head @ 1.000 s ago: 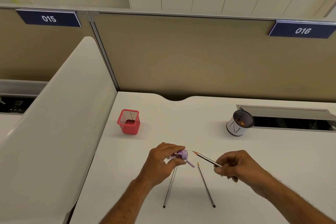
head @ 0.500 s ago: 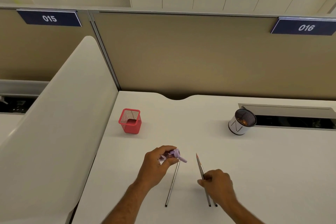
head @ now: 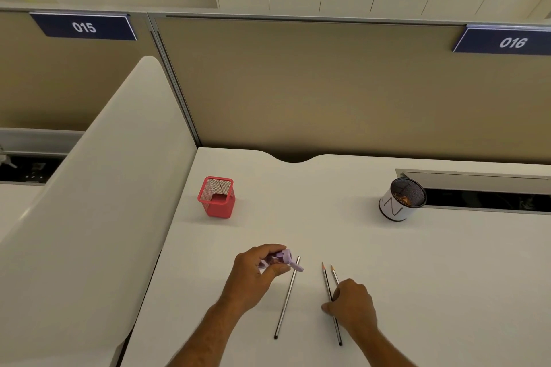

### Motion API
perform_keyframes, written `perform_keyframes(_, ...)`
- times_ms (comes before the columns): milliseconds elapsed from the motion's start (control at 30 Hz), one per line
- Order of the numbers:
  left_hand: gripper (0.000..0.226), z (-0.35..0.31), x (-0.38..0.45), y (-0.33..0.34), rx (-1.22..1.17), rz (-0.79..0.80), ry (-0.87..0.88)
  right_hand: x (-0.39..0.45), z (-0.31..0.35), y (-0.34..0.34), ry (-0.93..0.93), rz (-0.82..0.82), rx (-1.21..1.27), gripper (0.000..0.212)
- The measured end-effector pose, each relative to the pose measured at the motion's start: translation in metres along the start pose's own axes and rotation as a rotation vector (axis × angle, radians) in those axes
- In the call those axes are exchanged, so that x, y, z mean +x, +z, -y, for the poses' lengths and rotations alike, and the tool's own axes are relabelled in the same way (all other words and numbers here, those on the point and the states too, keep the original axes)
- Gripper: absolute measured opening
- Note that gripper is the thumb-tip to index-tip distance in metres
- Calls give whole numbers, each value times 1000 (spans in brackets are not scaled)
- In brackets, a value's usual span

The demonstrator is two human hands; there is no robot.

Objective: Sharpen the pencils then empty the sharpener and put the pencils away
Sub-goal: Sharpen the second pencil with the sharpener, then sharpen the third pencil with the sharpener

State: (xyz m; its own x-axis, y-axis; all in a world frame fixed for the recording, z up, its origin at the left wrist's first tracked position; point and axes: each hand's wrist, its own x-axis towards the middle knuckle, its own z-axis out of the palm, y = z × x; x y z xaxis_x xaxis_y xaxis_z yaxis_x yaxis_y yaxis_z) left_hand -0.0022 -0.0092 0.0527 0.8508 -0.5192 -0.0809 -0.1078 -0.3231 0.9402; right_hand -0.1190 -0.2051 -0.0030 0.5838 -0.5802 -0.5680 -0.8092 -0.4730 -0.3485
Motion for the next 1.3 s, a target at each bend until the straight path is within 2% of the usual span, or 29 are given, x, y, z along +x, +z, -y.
perform_keyframes(267, 28, 3, 1, -1, 27, -10, 2, -6, 2, 2, -13, -62, -19, 36)
perform_keyframes(367, 27, 6, 2, -2, 48, -15, 2, -12, 11, 10, -41, -94, 73, 34)
perform_keyframes(533, 29, 9, 4, 0, 55, -18, -27, -21, 38, 31, 10, 21, 254, 47)
perform_keyframes(633, 33, 6, 3, 0, 61, -7, -9, -24, 48, 44, 45, 67, 260, 49)
perform_keyframes(700, 38, 5, 2, 0, 68, -2, -8, -25, 52, 49, 48, 84, 243, 48)
perform_keyframes(867, 33, 6, 1, -1, 75, -4, -32, -26, 54, 57, 85, 117, 228, 46)
perform_keyframes(1067, 37, 6, 1, 0, 71, -5, -22, -21, 51, 59, 74, 150, 193, 27)
perform_keyframes(1200, 37, 5, 1, 0, 81, 4, -17, -18, 43, 56, 39, 179, 180, 28)
perform_keyframes(1300, 32, 6, 0, 1, 95, 15, -34, -21, 35, 51, 5, 138, 203, 29)
